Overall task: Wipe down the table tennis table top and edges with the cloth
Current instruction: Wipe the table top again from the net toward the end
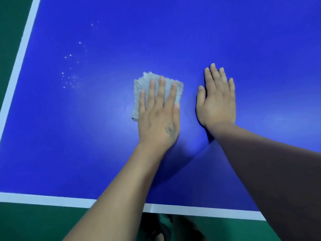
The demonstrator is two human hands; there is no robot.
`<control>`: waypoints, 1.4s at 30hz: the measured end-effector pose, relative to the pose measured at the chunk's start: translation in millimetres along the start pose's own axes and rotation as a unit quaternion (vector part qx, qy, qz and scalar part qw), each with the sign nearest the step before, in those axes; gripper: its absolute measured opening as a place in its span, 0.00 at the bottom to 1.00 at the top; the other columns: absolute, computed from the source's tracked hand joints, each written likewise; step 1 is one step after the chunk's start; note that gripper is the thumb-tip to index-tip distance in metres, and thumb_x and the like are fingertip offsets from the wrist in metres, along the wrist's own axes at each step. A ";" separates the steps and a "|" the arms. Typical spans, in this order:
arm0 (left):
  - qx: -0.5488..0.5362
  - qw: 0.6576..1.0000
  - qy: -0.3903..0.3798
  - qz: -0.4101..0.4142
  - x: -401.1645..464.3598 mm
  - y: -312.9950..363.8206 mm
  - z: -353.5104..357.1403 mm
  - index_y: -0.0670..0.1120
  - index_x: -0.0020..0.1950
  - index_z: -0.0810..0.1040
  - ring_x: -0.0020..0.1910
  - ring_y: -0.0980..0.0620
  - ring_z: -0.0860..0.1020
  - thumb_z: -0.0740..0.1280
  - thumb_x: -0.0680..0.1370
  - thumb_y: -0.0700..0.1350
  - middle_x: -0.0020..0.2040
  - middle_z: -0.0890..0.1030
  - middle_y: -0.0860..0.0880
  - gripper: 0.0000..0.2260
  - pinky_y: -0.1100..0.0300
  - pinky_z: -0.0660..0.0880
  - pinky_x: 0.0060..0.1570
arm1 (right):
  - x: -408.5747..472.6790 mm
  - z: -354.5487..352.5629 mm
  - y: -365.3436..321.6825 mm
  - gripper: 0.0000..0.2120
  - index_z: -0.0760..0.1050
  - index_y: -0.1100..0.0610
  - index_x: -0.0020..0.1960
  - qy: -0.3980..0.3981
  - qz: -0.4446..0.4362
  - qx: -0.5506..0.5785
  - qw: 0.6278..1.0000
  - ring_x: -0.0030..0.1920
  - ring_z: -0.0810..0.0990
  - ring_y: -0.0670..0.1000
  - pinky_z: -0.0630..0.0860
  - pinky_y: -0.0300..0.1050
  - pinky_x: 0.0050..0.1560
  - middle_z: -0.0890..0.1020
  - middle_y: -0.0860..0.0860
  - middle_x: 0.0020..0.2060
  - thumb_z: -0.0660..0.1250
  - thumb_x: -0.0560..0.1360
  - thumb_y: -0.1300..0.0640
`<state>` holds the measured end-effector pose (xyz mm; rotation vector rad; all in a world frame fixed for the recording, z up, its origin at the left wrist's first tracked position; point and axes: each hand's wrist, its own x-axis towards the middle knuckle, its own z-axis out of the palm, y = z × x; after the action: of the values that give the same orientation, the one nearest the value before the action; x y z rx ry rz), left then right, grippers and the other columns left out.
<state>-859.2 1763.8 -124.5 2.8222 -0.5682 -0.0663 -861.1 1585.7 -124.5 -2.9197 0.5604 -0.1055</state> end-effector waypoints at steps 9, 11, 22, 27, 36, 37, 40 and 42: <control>0.014 0.998 -0.058 -0.019 -124.5 -47.5 -23.3 0.55 0.87 0.56 0.87 0.47 0.48 0.51 0.88 0.54 0.88 0.52 0.50 0.26 0.41 0.52 0.84 | -0.4 -0.2 0.0 0.29 0.58 0.54 0.87 -0.002 0.000 0.008 1.000 0.87 0.50 0.51 0.46 0.57 0.86 0.56 0.47 0.87 0.49 0.87 0.47; 0.022 0.997 -0.050 -0.059 -124.7 -72.8 -32.6 0.55 0.87 0.56 0.87 0.47 0.49 0.51 0.88 0.55 0.88 0.53 0.49 0.26 0.41 0.51 0.84 | -0.3 -0.8 -0.8 0.29 0.57 0.54 0.87 -0.003 -0.003 0.007 1.000 0.87 0.49 0.51 0.46 0.57 0.86 0.55 0.47 0.87 0.48 0.87 0.47; 0.013 1.000 0.004 0.007 -93.1 -26.7 -8.2 0.52 0.88 0.55 0.87 0.44 0.48 0.51 0.89 0.52 0.88 0.53 0.46 0.26 0.40 0.48 0.84 | -27.9 -8.5 -25.7 0.29 0.55 0.55 0.87 0.075 -0.005 0.008 0.997 0.86 0.53 0.58 0.50 0.63 0.85 0.56 0.54 0.87 0.47 0.88 0.48; 0.044 0.997 -0.052 0.020 -191.3 -38.8 -18.6 0.51 0.88 0.52 0.87 0.42 0.46 0.57 0.86 0.46 0.88 0.49 0.45 0.31 0.39 0.52 0.83 | -97.8 -0.9 -93.2 0.29 0.61 0.57 0.85 0.058 -0.049 0.057 0.996 0.85 0.57 0.59 0.55 0.64 0.84 0.60 0.55 0.86 0.52 0.88 0.47; 0.042 0.984 -0.011 -0.176 -180.4 -155.8 -51.3 0.52 0.88 0.53 0.87 0.47 0.45 0.44 0.89 0.55 0.88 0.49 0.48 0.26 0.41 0.46 0.85 | -126.8 18.7 -113.7 0.29 0.56 0.47 0.87 -0.014 -0.037 -0.022 0.999 0.87 0.47 0.56 0.48 0.63 0.85 0.53 0.51 0.87 0.46 0.88 0.41; 0.039 0.981 -0.002 -0.191 -163.5 -158.1 -49.8 0.53 0.88 0.52 0.87 0.47 0.45 0.44 0.89 0.55 0.88 0.49 0.48 0.26 0.42 0.45 0.85 | -126.8 18.8 -114.4 0.29 0.56 0.47 0.87 -0.016 -0.037 -0.023 0.999 0.87 0.47 0.55 0.48 0.63 0.85 0.52 0.50 0.87 0.46 0.88 0.41; 0.021 0.977 0.026 -0.212 -112.9 -153.0 -44.4 0.52 0.88 0.53 0.87 0.45 0.45 0.45 0.89 0.55 0.88 0.49 0.46 0.27 0.42 0.44 0.84 | -126.0 19.2 -115.4 0.29 0.56 0.47 0.87 -0.020 -0.031 -0.019 0.999 0.87 0.46 0.55 0.48 0.62 0.85 0.52 0.50 0.87 0.46 0.88 0.41; 0.010 0.979 0.029 -0.201 -88.5 -141.3 -39.4 0.51 0.88 0.52 0.87 0.45 0.44 0.45 0.89 0.56 0.88 0.49 0.46 0.27 0.41 0.44 0.84 | -125.2 18.8 -115.8 0.29 0.57 0.47 0.87 -0.020 -0.025 -0.016 0.999 0.87 0.46 0.55 0.48 0.63 0.85 0.52 0.49 0.87 0.47 0.88 0.41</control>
<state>-884.1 1933.2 -124.2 2.9024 0.0211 -0.0527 -933.4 1741.2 -127.3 -2.9612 0.4865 -0.0450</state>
